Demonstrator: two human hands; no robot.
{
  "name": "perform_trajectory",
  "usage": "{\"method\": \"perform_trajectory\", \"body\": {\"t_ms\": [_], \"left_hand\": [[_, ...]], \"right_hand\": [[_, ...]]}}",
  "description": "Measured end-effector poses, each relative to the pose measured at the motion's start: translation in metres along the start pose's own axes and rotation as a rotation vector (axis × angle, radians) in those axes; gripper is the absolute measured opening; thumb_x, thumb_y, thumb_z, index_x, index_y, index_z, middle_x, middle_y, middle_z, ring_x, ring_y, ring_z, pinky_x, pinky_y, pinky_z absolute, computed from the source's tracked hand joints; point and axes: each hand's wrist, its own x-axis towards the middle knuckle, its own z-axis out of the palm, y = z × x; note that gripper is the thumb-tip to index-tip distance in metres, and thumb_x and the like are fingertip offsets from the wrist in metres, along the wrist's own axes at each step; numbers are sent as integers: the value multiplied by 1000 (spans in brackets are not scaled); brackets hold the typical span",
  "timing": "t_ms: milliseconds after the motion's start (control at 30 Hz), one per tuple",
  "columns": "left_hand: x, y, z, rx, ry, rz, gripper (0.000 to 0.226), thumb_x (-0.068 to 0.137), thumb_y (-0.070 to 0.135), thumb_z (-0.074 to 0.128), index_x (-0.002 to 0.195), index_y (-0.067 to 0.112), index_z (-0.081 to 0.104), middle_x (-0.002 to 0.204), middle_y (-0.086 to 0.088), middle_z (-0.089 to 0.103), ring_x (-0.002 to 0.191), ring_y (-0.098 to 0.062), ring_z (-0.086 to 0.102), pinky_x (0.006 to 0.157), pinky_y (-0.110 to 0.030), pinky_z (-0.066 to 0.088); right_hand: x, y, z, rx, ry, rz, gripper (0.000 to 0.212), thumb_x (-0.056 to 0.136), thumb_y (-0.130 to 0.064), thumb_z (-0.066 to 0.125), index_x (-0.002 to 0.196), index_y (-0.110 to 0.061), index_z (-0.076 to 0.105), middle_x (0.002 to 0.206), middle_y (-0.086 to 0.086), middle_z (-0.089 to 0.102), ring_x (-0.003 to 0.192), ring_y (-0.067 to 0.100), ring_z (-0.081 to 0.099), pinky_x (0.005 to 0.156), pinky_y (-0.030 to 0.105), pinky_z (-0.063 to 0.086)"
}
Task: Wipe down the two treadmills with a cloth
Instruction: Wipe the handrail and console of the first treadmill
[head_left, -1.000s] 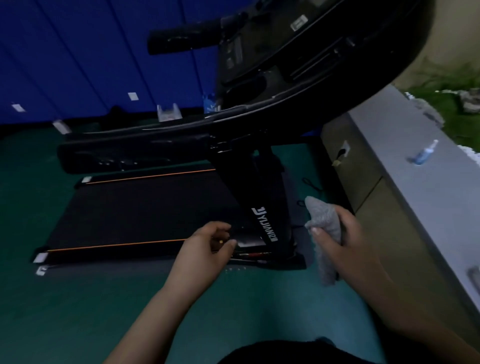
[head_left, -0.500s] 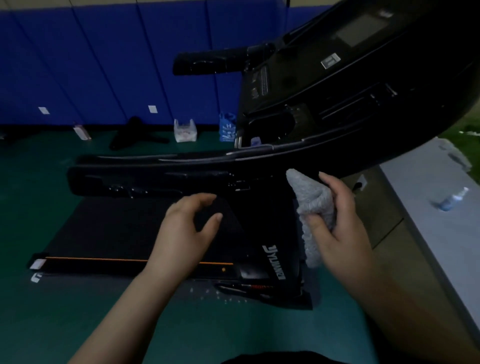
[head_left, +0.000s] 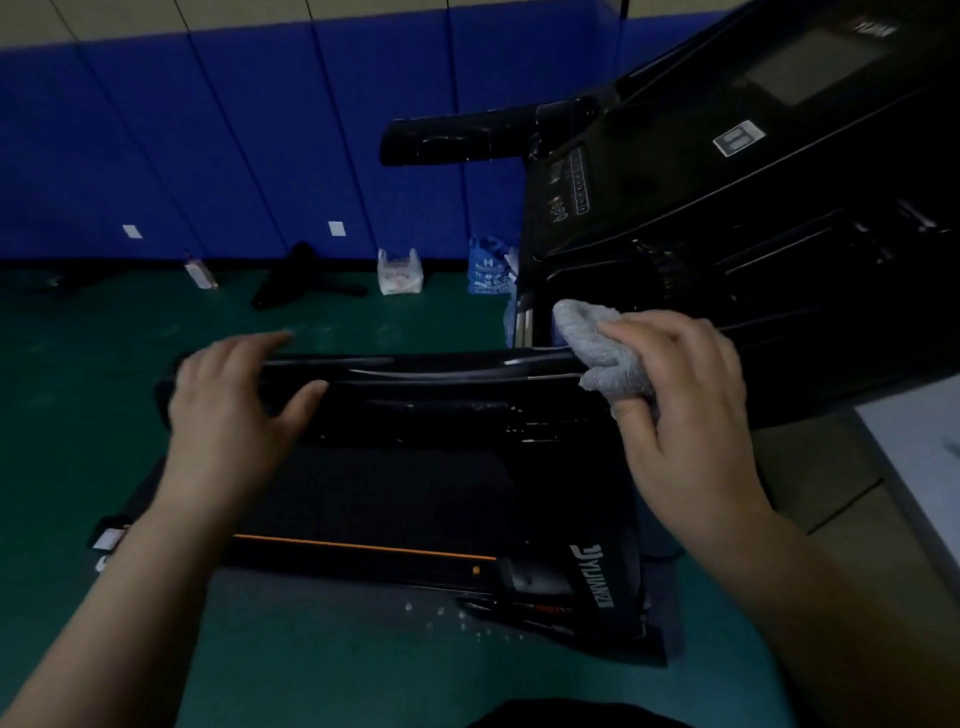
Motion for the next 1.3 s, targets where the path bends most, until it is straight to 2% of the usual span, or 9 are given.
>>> {"method": "perform_trajectory", "body": {"t_ms": [133,233,300,433,633,800,967,1133,1300], "left_hand": [[19,-61,-1,-24,18,-120,55,87,37,65,133,12,51,129,-19,53,123,-40,43,106,-51,32],[29,-100,3,-96,-26,-152,57,92,44,51,137,9,47,133,-21,50,125,-40,42,107,-51,32],[36,-121,9,-166,-94,-128,61,94,51,39,136,7,49,132,-21,52,125,-38,44,106,-49,34],[47,-146,21,-245,-184,46,55,97,44,33,131,5,54,126,-18,57,120,-34,49,104,-43,36],[48,-169,23,-385,-250,107,57,92,45,34,136,12,49,130,-8,54,125,-26,44,103,-29,29],[45,-173,31,-452,-232,131,50,97,41,36,135,11,47,130,-9,51,124,-25,43,103,-27,28],[42,-170,34,-500,-205,113,56,93,47,31,134,12,47,130,-7,49,123,-23,43,102,-30,30],[42,-172,34,-527,-221,115,57,93,51,31,135,14,45,130,-7,48,123,-22,43,103,-33,33],[47,-185,29,-518,-316,182,51,97,44,40,141,20,39,133,-3,44,124,-13,38,103,-29,28]], "right_hand": [[14,-20,41,-164,-50,-2,46,81,-7,59,124,-21,55,123,-1,51,121,20,43,117,48,16],[17,-36,70,-320,-100,48,39,85,-18,63,122,-25,55,121,-5,54,121,19,45,119,49,6],[19,-48,86,-365,-88,79,32,90,-32,55,121,-26,55,119,-5,55,119,20,47,118,48,10],[23,-78,127,-480,-78,88,50,95,-57,37,115,-18,60,117,0,59,110,27,53,101,43,30],[37,-128,181,-386,33,80,43,96,-48,36,99,-17,66,100,3,65,90,29,58,84,38,34],[38,-171,228,-327,-143,-36,43,94,-42,42,121,-16,62,123,1,60,111,24,55,96,38,34],[32,-148,204,-380,-199,-153,37,90,-31,50,123,-18,61,126,4,58,113,22,51,101,36,32],[16,-115,169,-409,-102,-54,37,98,-31,42,127,-15,58,130,8,54,117,27,52,106,43,32],[13,-133,190,-370,3,75,39,100,-37,35,118,-16,62,126,5,56,116,27,52,104,48,33]]}}
